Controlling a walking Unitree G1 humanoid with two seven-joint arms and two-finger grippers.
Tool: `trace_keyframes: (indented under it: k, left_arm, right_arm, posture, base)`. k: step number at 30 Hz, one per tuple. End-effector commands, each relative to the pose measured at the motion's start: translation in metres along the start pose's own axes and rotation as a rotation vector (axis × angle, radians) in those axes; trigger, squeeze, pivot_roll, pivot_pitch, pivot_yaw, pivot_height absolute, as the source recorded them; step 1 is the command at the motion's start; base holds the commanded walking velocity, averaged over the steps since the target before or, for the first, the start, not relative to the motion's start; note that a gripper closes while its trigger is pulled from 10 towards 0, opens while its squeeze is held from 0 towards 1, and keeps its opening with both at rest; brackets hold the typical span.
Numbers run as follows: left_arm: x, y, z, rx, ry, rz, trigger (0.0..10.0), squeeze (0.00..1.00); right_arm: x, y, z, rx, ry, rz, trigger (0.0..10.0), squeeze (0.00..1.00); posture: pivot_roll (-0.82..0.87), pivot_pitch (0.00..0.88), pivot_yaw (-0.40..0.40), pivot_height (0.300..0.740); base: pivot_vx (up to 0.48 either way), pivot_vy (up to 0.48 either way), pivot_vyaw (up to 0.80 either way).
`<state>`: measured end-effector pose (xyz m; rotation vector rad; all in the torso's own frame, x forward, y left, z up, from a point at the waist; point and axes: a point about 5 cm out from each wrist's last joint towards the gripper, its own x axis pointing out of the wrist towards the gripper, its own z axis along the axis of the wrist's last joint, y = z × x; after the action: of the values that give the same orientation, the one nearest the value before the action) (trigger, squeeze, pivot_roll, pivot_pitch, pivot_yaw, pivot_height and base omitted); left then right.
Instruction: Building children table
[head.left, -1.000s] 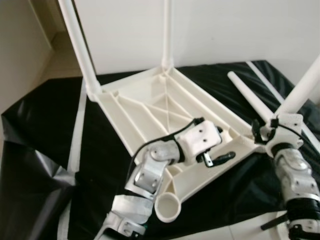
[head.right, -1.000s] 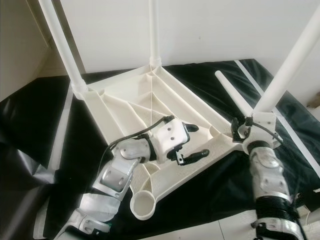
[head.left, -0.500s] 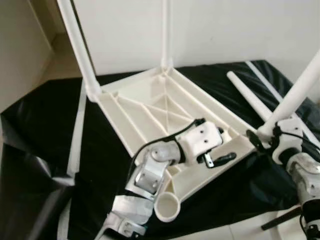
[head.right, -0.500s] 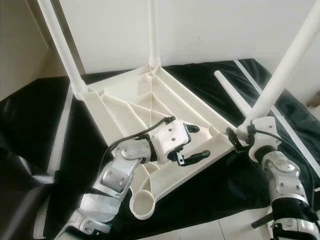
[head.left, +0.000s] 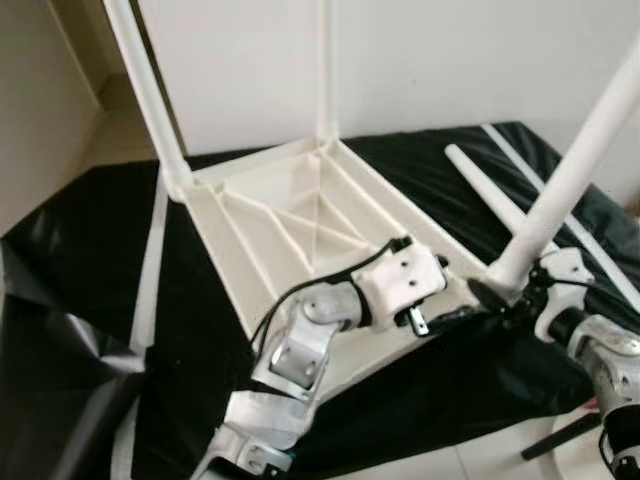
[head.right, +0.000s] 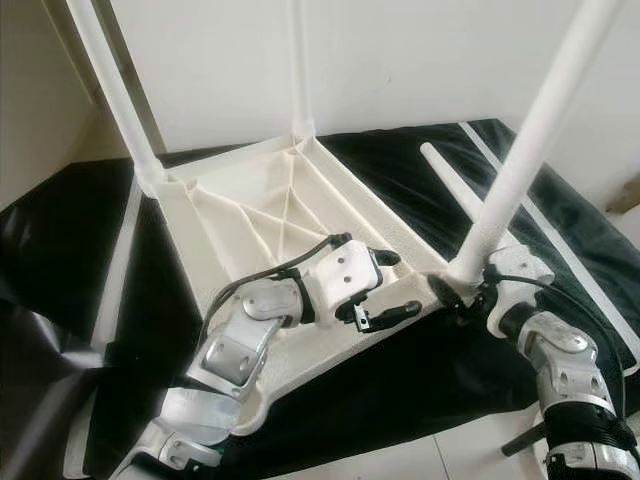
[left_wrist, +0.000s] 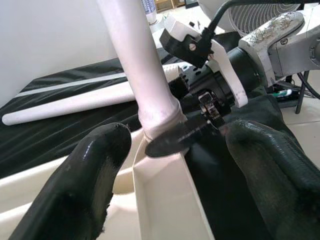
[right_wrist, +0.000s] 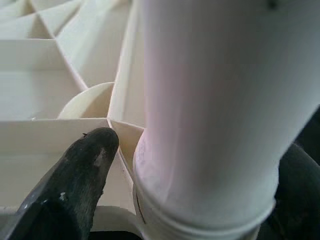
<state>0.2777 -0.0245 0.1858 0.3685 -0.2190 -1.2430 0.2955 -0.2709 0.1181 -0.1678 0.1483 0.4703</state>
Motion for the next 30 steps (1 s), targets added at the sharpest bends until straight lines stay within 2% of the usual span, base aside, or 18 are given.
trace_keyframes:
  k: [1,9,15,17,27,30]
  left_arm:
    - [0.006,0.009,0.011,0.002,-0.031,0.188,10.0,0.00]
    - [0.001,0.006,0.008,0.011,-0.026,0.114,10.0,0.00]
    - [-0.002,0.002,0.006,-0.001,-0.025,0.052,10.0,0.00]
    - [-0.007,0.000,0.003,0.016,-0.022,0.004,10.0,0.00]
    - [-0.007,0.003,-0.004,0.026,0.013,0.025,10.0,0.00]
    - [-0.007,0.004,-0.006,0.031,0.030,0.045,10.0,0.00]
  right_arm:
    - [0.003,0.013,-0.008,0.012,0.039,0.082,10.0,0.00]
    - [-0.001,0.028,-0.002,-0.025,0.037,0.211,10.0,0.00]
    - [-0.004,0.029,-0.001,-0.044,0.035,0.234,10.0,0.00]
    - [-0.008,0.025,0.004,-0.094,0.018,0.228,10.0,0.00]
    - [-0.006,0.018,0.021,-0.126,-0.048,0.214,10.0,0.00]
    - [-0.003,0.020,0.029,-0.092,-0.100,0.213,10.0,0.00]
  posture:
    - [-0.07,0.010,0.006,0.740]
    - [-0.08,0.005,0.001,0.740]
    - [-0.08,0.006,-0.001,0.740]
    - [-0.08,0.008,0.001,0.740]
    - [-0.09,0.010,0.002,0.740]
    - [-0.08,0.007,0.003,0.740]
  base:
    - [0.000,0.000,0.00]
    - [0.000,0.000,0.00]
    - [0.000,0.000,0.00]
    - [0.000,0.000,0.00]
    - [0.000,0.000,0.00]
    - [0.000,0.000,0.00]
